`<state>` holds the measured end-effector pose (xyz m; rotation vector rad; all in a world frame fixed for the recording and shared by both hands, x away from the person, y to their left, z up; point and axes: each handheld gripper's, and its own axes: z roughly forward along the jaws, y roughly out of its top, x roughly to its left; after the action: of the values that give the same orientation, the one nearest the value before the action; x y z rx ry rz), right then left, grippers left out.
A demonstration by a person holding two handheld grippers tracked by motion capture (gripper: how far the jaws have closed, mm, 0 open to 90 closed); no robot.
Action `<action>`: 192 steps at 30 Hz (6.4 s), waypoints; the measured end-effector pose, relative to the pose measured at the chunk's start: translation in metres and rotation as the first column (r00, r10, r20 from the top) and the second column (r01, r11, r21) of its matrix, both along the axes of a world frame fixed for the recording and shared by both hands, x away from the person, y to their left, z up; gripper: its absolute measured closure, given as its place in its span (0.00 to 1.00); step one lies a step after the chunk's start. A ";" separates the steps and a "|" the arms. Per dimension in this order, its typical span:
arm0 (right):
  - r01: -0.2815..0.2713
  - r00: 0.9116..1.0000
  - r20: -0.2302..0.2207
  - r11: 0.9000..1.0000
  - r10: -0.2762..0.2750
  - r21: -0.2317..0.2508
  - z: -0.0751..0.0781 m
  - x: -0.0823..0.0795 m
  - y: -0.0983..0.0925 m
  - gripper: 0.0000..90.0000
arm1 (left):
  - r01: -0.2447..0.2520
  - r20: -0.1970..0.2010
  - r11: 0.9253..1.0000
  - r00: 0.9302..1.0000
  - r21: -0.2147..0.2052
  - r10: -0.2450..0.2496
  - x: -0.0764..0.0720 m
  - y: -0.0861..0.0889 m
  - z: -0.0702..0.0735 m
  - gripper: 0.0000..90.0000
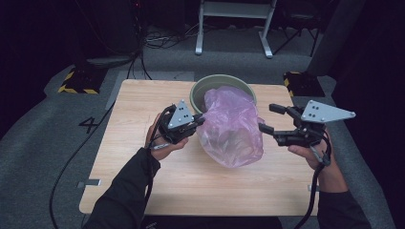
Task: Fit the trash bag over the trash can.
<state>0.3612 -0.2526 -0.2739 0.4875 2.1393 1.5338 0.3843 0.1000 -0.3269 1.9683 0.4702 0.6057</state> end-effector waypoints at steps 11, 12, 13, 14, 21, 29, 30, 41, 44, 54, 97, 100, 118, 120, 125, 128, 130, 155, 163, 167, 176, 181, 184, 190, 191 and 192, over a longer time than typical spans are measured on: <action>0.075 0.997 0.048 0.966 -0.065 -0.247 -0.027 0.017 0.048 0.69 | 0.012 -0.009 1.000 1.000 0.014 -0.012 0.000 -0.001 -0.007 0.90; 0.081 0.996 0.049 0.964 -0.071 -0.254 -0.029 0.021 0.048 0.80 | 0.013 -0.017 1.000 1.000 0.010 -0.013 0.001 0.001 -0.009 0.89; 0.093 0.995 0.052 0.964 -0.082 -0.249 -0.032 0.025 0.046 0.89 | 0.010 -0.023 1.000 1.000 0.002 -0.010 0.001 0.002 -0.011 0.89; 0.098 0.995 0.048 0.966 -0.089 -0.240 -0.033 0.029 0.044 0.93 | 0.008 -0.029 1.000 1.000 0.000 -0.008 0.001 0.003 -0.013 0.89; 0.203 0.979 0.034 0.971 -0.200 -0.123 -0.036 0.047 0.021 1.00 | -0.016 -0.043 1.000 0.999 -0.007 0.015 -0.002 0.010 -0.026 0.86; 0.316 0.949 0.009 0.947 -0.316 -0.054 -0.041 0.060 -0.002 1.00 | -0.062 -0.065 0.998 0.996 -0.013 0.061 -0.003 0.013 -0.040 0.79; 0.324 0.946 0.005 0.945 -0.324 -0.044 -0.041 0.062 -0.004 1.00 | -0.070 -0.070 0.997 0.995 -0.011 0.069 -0.001 0.013 -0.042 0.78; 0.377 0.926 -0.017 0.925 -0.378 -0.047 -0.059 0.088 -0.009 0.98 | -0.122 -0.068 0.992 0.990 0.042 0.125 0.015 0.022 -0.050 0.99; 0.348 0.937 -0.035 0.938 -0.348 -0.017 -0.062 0.089 -0.014 0.94 | -0.123 -0.073 0.992 0.990 0.010 0.123 0.014 0.025 -0.052 0.92; 0.214 0.977 0.000 0.976 -0.214 -0.030 -0.053 0.065 -0.011 0.80 | -0.049 -0.052 0.993 0.998 -0.106 0.044 0.002 0.024 -0.018 0.30; 0.249 0.961 0.163 0.956 -0.225 -0.152 -0.027 0.083 0.035 1.00 | -0.184 -0.164 0.981 0.972 -0.063 0.171 0.004 -0.005 -0.051 0.48; 0.252 0.961 0.157 0.957 -0.229 -0.145 -0.025 0.083 0.033 1.00 | -0.190 -0.149 0.981 0.971 -0.027 0.184 0.004 -0.007 -0.054 0.60; 0.407 0.913 -0.001 0.912 -0.407 -0.045 -0.048 0.119 -0.010 0.99 | -0.199 -0.134 0.965 0.966 0.168 0.223 0.024 0.010 -0.088 1.00; 0.388 0.921 -0.038 0.921 -0.388 -0.016 -0.053 0.122 -0.014 0.99 | -0.189 -0.124 0.977 0.972 0.101 0.201 0.024 0.016 -0.083 0.89; 0.363 0.932 -0.010 0.932 -0.363 -0.019 -0.051 0.117 -0.009 0.99 | -0.156 -0.077 0.984 0.986 -0.082 0.150 0.012 0.036 -0.053 0.58; 0.340 0.940 0.010 0.940 -0.340 -0.025 -0.047 0.111 -0.003 0.99 | -0.123 -0.057 0.983 0.992 -0.135 0.116 0.008 0.040 -0.033 0.46; 0.324 0.946 0.022 0.945 -0.323 -0.039 -0.045 0.108 0.002 0.97 | -0.098 -0.048 0.982 0.995 -0.164 0.092 0.005 0.039 -0.021 0.39; 0.162 0.984 0.090 0.979 -0.151 -0.124 -0.027 0.054 0.027 0.43 | -0.058 -0.036 0.995 0.997 0.082 0.061 0.041 -0.054 0.012 0.88; 0.068 0.978 0.209 0.973 -0.021 -0.222 -0.028 -0.016 0.046 0.38 | -0.112 -0.022 0.987 0.993 0.112 0.115 0.051 -0.060 0.016 1.00; 0.006 0.981 0.189 0.969 0.043 -0.249 -0.035 -0.031 0.063 0.35 | -0.128 -0.019 0.986 0.991 0.110 0.131 0.053 -0.058 0.016 1.00; 0.089 0.990 0.131 0.938 -0.047 -0.336 -0.071 -0.011 0.094 0.29 | -0.122 -0.030 0.989 0.992 0.081 0.125 0.053 -0.049 0.017 1.00; 0.123 0.986 0.149 0.937 -0.078 -0.326 -0.085 0.003 0.092 0.78 | -0.129 -0.033 0.989 0.991 0.074 0.132 0.055 -0.040 0.019 1.00; 0.121 0.984 0.164 0.943 -0.072 -0.310 -0.088 0.006 0.090 0.96 | -0.145 -0.030 0.987 0.989 0.072 0.147 0.058 -0.034 0.020 1.00; 0.028 0.990 0.142 0.956 0.014 -0.291 -0.089 0.002 0.082 1.00 | -0.203 -0.039 0.976 0.978 0.077 0.207 0.072 -0.017 0.020 1.00; 0.009 0.991 0.132 0.956 0.031 -0.294 -0.089 0.002 0.082 1.00 | -0.213 -0.047 0.975 0.975 0.069 0.216 0.076 -0.012 0.021 1.00; -0.005 0.991 0.123 0.955 0.044 -0.295 -0.090 0.002 0.081 1.00 | -0.237 -0.040 0.969 0.970 0.068 0.240 0.079 -0.007 0.021 1.00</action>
<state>0.3631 -0.1716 -0.3638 0.2527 2.2274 1.1928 0.4636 0.0926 -0.3063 2.0042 0.7334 0.7323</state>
